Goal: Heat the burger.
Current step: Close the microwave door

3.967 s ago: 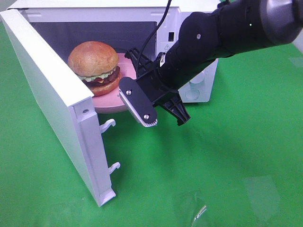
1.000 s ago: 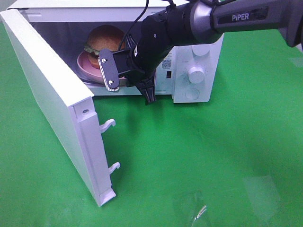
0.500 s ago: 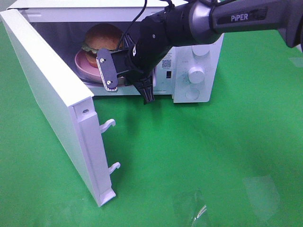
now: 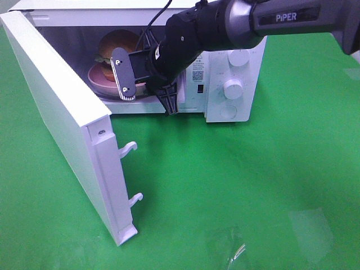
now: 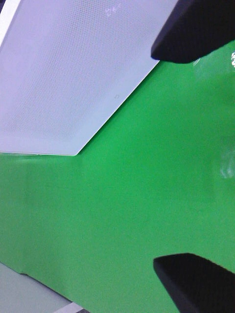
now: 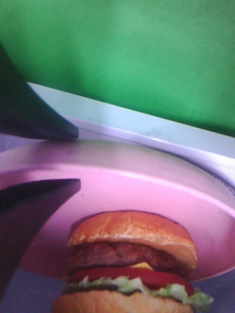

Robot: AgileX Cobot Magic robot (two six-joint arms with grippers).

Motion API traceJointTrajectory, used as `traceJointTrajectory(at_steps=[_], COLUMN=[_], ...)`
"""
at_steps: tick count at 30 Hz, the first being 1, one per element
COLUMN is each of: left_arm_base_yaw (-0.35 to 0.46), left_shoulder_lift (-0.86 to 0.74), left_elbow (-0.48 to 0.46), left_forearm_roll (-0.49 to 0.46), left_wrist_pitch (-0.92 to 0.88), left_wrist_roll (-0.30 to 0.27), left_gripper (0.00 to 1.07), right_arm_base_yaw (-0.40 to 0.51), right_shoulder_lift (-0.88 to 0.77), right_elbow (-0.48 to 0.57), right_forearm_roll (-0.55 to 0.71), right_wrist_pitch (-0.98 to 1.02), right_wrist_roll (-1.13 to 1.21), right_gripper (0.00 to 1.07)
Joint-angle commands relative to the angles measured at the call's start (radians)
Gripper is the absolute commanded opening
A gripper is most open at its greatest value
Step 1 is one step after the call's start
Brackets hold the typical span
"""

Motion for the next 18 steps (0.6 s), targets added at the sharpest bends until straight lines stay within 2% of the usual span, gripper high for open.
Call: traceJointTrajectory(at_steps=[1,7,11,16,18], left_arm_base_yaw=[0.001,0.001,0.001,0.001,0.001], left_shoulder_lift=[-0.016,-0.016,-0.016,-0.016,-0.016], left_elbow=[0.001,0.001,0.001,0.001,0.001], left_forearm_roll=[0.003,0.003,0.003,0.003,0.003], left_wrist_pitch=[-0.001,-0.001,-0.001,-0.001,-0.001], left_wrist_roll=[-0.004,-0.004,-0.004,-0.004,-0.004], left_gripper=[0.98,0.98,0.98,0.98,0.98], right_arm_base_yaw=[0.002,0.002,0.002,0.002,0.002], right_shoulder_lift=[-0.017,-0.033,-0.066,-0.085,-0.123], right_elbow=[-0.006,0.011,0.079,0.110,0.153], right_forearm_roll=[-0.005,-0.009,-0.008,-0.009,-0.009], right_wrist_pitch=[-0.005,0.013,0.017,0.015,0.012], right_wrist_roll=[0.047,0.054,0.054,0.054,0.054], right_gripper=[0.41,0.45,0.50,0.51,0.51])
